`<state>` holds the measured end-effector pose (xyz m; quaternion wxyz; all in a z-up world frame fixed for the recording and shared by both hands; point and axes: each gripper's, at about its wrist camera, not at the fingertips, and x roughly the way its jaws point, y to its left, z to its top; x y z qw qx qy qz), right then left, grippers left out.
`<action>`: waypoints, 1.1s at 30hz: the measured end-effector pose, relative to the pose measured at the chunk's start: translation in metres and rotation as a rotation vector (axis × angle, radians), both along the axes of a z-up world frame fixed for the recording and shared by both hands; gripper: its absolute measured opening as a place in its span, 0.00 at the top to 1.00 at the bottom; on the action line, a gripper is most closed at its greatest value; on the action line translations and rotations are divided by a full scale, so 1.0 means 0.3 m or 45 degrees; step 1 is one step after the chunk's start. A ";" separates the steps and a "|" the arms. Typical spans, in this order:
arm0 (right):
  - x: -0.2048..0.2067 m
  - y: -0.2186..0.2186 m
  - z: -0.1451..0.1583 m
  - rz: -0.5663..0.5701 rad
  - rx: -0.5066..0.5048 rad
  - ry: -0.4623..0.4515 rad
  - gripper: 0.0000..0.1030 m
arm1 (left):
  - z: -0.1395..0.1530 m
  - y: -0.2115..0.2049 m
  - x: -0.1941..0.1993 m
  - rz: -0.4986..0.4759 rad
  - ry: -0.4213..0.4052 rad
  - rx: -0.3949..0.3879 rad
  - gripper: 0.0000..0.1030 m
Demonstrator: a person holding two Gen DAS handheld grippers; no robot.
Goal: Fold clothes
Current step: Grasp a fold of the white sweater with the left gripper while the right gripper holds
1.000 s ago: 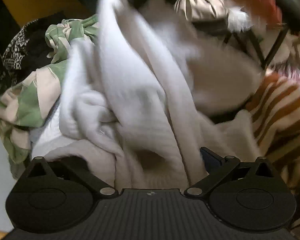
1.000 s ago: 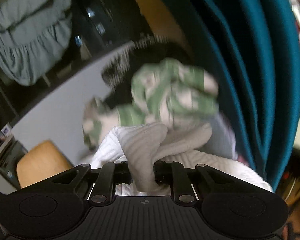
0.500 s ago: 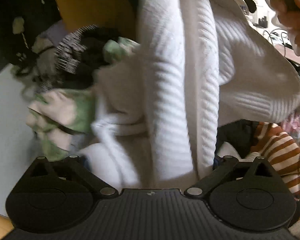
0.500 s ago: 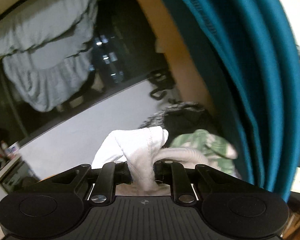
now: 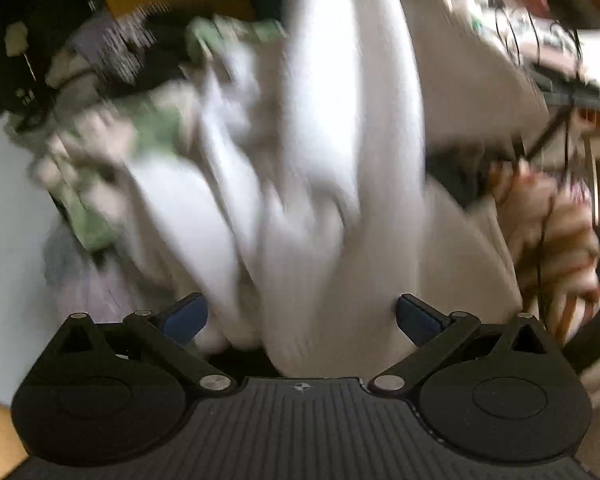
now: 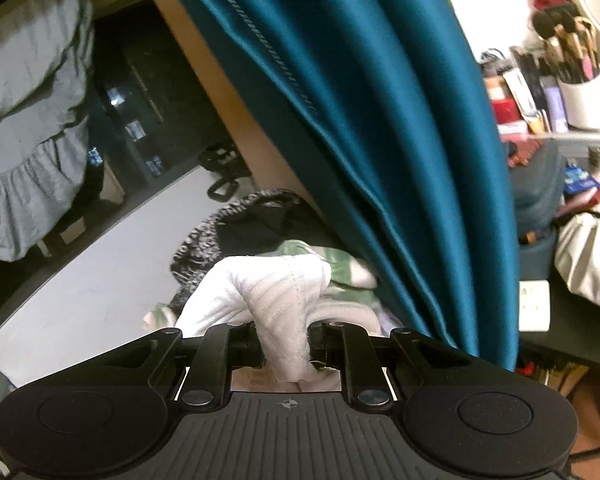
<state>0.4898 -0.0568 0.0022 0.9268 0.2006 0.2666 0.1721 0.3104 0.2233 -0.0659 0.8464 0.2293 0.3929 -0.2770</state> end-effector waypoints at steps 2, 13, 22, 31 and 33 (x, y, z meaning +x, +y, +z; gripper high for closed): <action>-0.001 -0.014 -0.018 -0.009 -0.001 0.012 0.85 | -0.069 -0.011 -0.020 0.023 0.040 0.004 0.01; -0.030 -0.062 -0.057 -0.007 -0.028 0.047 0.85 | -0.198 -0.023 0.065 0.338 0.121 -0.258 0.17; -0.065 -0.085 -0.094 0.003 -0.036 0.058 0.85 | -0.166 0.039 0.104 0.354 0.204 -0.379 0.65; -0.100 -0.126 -0.154 -0.008 -0.061 0.133 0.85 | 0.099 0.101 0.011 0.437 -0.043 -0.588 0.90; -0.111 -0.122 -0.159 0.005 -0.066 0.141 0.85 | 0.203 0.147 0.026 0.448 -0.116 -0.678 0.90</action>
